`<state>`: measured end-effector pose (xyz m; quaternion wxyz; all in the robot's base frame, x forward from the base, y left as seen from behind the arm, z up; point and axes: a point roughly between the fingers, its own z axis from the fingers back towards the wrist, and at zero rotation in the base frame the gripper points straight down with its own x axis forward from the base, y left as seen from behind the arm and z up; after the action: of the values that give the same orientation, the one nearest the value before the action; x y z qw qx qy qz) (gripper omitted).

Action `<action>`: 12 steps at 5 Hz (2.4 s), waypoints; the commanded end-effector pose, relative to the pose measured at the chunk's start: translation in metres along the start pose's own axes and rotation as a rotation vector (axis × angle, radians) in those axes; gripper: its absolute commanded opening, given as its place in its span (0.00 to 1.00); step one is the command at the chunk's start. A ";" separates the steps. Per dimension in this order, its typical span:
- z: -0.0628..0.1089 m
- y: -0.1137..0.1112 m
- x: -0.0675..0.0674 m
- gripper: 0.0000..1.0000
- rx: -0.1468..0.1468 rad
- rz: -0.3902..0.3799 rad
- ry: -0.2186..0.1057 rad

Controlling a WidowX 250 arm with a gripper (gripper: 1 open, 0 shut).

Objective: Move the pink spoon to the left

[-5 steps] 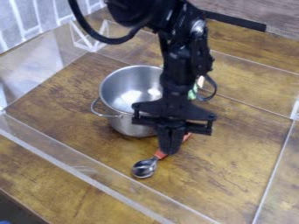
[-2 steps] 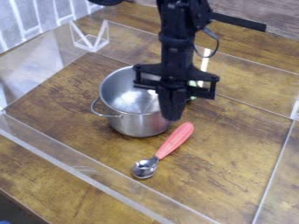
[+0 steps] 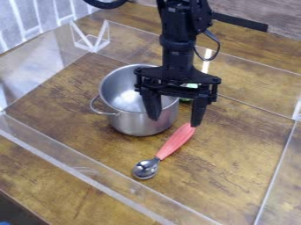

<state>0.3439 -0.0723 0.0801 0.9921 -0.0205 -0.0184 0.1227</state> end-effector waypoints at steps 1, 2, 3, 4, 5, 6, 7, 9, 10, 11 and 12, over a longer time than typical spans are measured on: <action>-0.002 -0.005 0.000 1.00 0.001 -0.027 -0.018; -0.028 -0.009 0.002 1.00 0.002 -0.083 -0.002; -0.036 -0.013 0.004 1.00 -0.007 -0.120 0.015; -0.033 -0.015 0.008 1.00 -0.007 -0.113 0.025; -0.037 -0.016 0.010 1.00 -0.007 -0.097 0.038; -0.035 -0.017 0.011 0.00 -0.008 -0.074 0.048; -0.036 -0.008 0.006 0.00 -0.009 -0.130 0.058; -0.034 0.010 0.009 0.00 -0.008 -0.164 0.075; -0.035 0.019 0.016 0.00 -0.005 -0.118 0.083; -0.037 0.015 0.015 0.00 -0.001 -0.185 0.095; -0.038 0.011 0.014 0.00 0.005 -0.254 0.106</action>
<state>0.3489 -0.0574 0.0284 0.9983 -0.0205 0.0536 0.0028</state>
